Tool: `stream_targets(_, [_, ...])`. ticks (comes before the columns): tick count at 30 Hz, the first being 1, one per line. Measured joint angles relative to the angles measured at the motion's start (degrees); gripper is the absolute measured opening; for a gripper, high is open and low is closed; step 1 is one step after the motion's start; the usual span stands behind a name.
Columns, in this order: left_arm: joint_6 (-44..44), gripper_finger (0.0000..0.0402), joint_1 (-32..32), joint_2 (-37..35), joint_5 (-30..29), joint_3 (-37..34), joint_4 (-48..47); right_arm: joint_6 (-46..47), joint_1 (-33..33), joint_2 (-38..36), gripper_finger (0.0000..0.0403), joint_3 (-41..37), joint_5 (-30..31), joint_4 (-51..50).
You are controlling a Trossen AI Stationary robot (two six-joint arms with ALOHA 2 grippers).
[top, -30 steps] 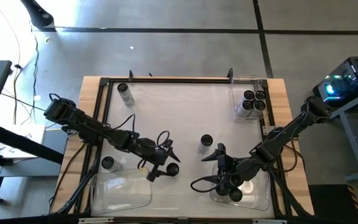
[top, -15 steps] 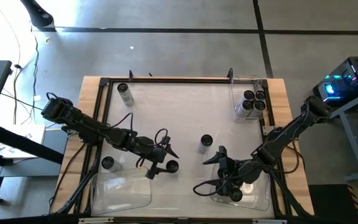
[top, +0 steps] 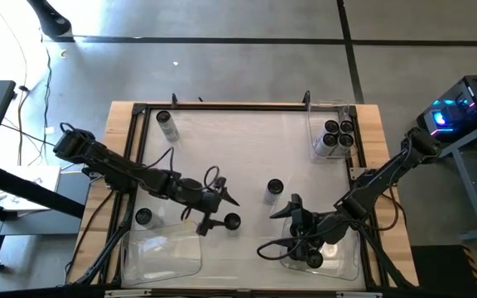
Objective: Sort soda cans
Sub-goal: Put the bottom white-blue soda can into the bottom left transparent bin
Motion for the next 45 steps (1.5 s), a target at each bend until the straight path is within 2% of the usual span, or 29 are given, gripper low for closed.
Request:
stream_targets(6, [0.3, 0.0303, -0.9, -0.8, 4.2, 0.0, -2.6, 0.0, 0.0, 0.0, 0.0341, 0.0, 0.0, 0.0])
stream_targets(9, [1.6, 0.0303, -1.5, 1.4, 3.1, 0.1, -3.7, 0.0, 0.0, 0.0, 0.0341, 0.0, 0.0, 0.0])
stream_targets(17, [2.8, 0.0303, -1.6, 5.4, 2.4, 0.3, 1.3, 0.4, 0.0, 0.0, 0.0341, 0.0, 0.0, 0.0])
stream_targets(30, [4.4, 0.0303, -1.5, 3.3, 2.9, 0.1, 3.5, 0.2, 0.0, 0.0, 0.0341, 0.0, 0.0, 0.4])
stream_targets(45, [4.2, 0.0303, 1.1, 6.8, 3.6, 0.1, 1.6, 0.6, 0.0, 0.0, 0.0341, 0.0, 0.0, 0.4])
